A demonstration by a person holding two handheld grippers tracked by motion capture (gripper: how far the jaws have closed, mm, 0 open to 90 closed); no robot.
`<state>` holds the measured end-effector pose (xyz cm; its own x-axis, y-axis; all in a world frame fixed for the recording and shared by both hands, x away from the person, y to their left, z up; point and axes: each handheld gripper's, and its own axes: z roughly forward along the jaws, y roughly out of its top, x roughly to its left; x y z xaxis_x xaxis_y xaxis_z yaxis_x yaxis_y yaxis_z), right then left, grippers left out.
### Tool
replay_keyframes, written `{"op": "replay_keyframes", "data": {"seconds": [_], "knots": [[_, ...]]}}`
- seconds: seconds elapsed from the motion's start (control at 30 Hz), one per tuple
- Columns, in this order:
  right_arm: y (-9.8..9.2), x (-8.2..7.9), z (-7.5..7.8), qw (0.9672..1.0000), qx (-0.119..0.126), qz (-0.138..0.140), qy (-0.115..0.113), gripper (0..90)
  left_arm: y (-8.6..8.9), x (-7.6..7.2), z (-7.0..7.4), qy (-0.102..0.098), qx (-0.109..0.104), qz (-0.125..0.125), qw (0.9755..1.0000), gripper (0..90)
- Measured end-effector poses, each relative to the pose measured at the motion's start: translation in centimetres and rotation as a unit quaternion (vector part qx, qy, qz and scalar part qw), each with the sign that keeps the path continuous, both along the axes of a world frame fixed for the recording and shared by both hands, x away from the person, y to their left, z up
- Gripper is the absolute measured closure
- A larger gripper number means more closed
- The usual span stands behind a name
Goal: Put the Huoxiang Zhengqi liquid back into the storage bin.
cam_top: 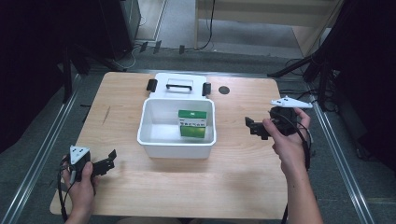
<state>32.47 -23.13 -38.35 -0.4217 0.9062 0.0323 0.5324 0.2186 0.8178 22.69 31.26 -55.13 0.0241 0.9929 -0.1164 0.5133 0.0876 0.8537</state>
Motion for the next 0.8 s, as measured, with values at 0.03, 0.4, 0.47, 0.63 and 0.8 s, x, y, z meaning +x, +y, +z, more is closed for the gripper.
{"op": "replay_keyframes", "data": {"seconds": [0.03,0.4,0.47,0.63,0.8], "knots": [[-0.2,-0.2,-0.2,1.0,0.002,-0.003,-0.003,0.0,0.0,0.0,0.0,0.0,0.0,0.0,1.0,0.0],[-3.2,-2.5,-3.2,0.9994,0.016,-0.022,-0.022,0.0,0.0,0.0,0.0,0.0,-0.002,0.002,1.0,0.0],[-3.8,-2.9,-3.9,0.9989,0.033,-0.025,-0.023,0.0,0.0,0.0,0.0,0.0,-0.002,0.002,1.0,0.0],[-5.3,-4.0,-5.9,0.9977,0.055,-0.033,-0.024,0.0,0.0,0.0,0.0,0.0,-0.003,0.002,1.0,0.0],[-6.9,-5.1,-7.8,0.9967,0.048,-0.056,-0.033,0.0,0.0,0.0,0.0,0.001,-0.002,0.003,1.0,0.0]]}}
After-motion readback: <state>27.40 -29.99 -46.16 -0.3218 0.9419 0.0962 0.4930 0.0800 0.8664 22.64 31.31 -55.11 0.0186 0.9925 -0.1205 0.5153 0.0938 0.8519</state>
